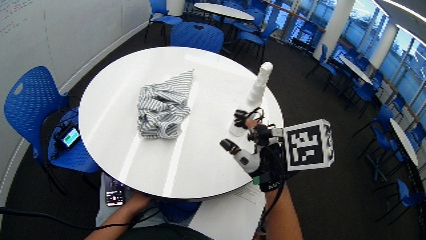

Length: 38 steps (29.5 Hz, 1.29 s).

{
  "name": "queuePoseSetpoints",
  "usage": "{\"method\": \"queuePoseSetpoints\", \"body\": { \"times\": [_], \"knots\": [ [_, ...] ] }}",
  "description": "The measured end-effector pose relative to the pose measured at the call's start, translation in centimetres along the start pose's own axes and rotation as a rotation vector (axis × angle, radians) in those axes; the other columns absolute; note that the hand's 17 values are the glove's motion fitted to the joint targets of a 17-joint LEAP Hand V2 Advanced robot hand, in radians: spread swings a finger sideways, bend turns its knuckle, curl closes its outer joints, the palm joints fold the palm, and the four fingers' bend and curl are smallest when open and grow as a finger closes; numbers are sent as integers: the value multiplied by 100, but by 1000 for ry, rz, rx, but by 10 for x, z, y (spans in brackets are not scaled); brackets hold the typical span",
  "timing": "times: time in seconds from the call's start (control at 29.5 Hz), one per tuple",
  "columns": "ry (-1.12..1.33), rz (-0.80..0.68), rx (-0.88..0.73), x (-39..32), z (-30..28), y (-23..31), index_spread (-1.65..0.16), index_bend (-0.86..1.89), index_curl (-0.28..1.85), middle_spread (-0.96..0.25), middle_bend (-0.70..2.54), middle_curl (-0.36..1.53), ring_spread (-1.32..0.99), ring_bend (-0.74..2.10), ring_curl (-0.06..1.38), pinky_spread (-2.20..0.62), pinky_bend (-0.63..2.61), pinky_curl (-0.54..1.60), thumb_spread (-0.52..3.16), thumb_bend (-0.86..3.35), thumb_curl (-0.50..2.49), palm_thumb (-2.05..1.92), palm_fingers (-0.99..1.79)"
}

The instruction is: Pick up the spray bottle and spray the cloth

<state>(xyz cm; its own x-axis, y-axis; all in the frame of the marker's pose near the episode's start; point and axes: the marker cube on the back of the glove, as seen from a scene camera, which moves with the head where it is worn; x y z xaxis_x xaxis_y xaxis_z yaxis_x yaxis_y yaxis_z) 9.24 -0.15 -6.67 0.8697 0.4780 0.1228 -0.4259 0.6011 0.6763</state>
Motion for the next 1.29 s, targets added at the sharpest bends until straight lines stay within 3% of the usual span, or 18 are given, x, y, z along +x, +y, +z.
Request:
{"method": "queuePoseSetpoints", "body": {
  "times": [0.17, 0.34, 0.68, 1.29],
  "knots": [
    [-110, 299, 173, 38, 5, -20, -35, 2, 22, -17, 42, 39, -15, 52, 36, 5, 22, 30, 111, 9, 32, 70, 100],
    [-106, 433, 194, 74, 20, -52, -34, 0, 18, -18, 45, 42, -15, 55, 38, 2, 26, 33, 106, 5, 34, 72, 92],
    [-117, 473, 109, 105, 51, -71, -33, 7, 16, -16, 36, 40, -13, 52, 38, 5, 33, 36, 98, 0, 36, 78, 73],
    [-201, 452, 57, 121, 73, -69, -34, 10, 18, -19, 43, 42, -15, 51, 37, 4, 25, 34, 96, -2, 38, 82, 88]
  ]
}}
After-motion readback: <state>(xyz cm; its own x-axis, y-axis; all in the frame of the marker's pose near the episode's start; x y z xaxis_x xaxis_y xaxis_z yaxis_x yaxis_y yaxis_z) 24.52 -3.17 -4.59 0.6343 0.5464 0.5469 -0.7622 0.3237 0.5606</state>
